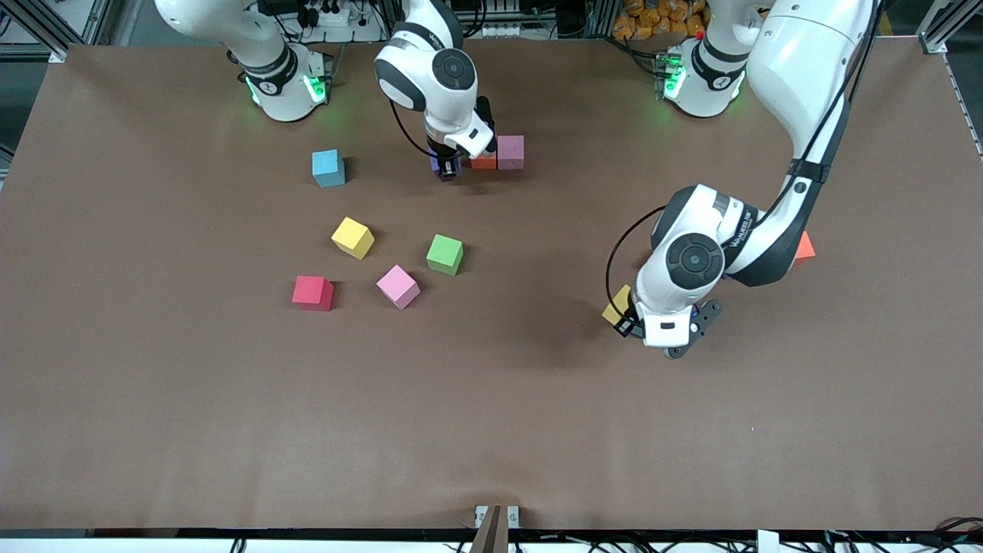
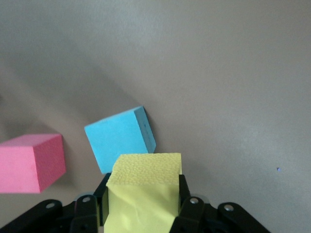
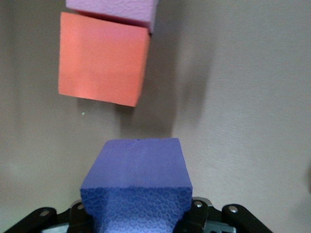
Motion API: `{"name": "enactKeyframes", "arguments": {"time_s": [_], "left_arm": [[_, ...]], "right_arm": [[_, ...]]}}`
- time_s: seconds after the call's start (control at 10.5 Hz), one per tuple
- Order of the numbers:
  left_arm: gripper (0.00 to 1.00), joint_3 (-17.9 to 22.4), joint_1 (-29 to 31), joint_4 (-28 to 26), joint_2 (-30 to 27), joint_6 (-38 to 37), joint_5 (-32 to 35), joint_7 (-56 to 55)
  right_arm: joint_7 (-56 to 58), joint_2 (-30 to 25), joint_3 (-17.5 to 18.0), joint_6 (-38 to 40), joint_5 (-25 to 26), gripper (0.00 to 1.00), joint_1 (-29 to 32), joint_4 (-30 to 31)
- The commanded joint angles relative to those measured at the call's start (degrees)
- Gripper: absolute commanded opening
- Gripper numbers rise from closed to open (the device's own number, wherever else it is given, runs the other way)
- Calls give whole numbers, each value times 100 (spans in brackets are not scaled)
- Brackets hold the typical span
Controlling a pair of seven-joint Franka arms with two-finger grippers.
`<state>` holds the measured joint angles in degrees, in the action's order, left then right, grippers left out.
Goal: Form number 2 with 11 blocks
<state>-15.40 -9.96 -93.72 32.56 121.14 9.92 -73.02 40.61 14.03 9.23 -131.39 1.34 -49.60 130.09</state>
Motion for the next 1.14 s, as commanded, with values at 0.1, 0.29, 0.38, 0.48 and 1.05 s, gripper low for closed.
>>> {"name": "enactKeyframes", "arguments": {"time_s": [0.1,0.29,0.38,0.48,1.05], "left_arm": [[37,-42,310,12,-162,-204,-70,594],[37,-42,407,47,-180,-300,-70,806],[37,-15,408,56,-189,-379,-70,937],[37,-7,408,56,-197,-389,-87,1017],[37,11,442,337,-127,-775,-87,1026]], "right_arm": [[-203,47,97,-62,-46,0,21,78],[-510,39,149,-18,-38,0,-31,69],[-580,56,149,-53,-38,0,-58,43],[-729,74,149,-53,-38,0,-128,26],[-757,170,149,139,-38,0,-129,-106]]}}
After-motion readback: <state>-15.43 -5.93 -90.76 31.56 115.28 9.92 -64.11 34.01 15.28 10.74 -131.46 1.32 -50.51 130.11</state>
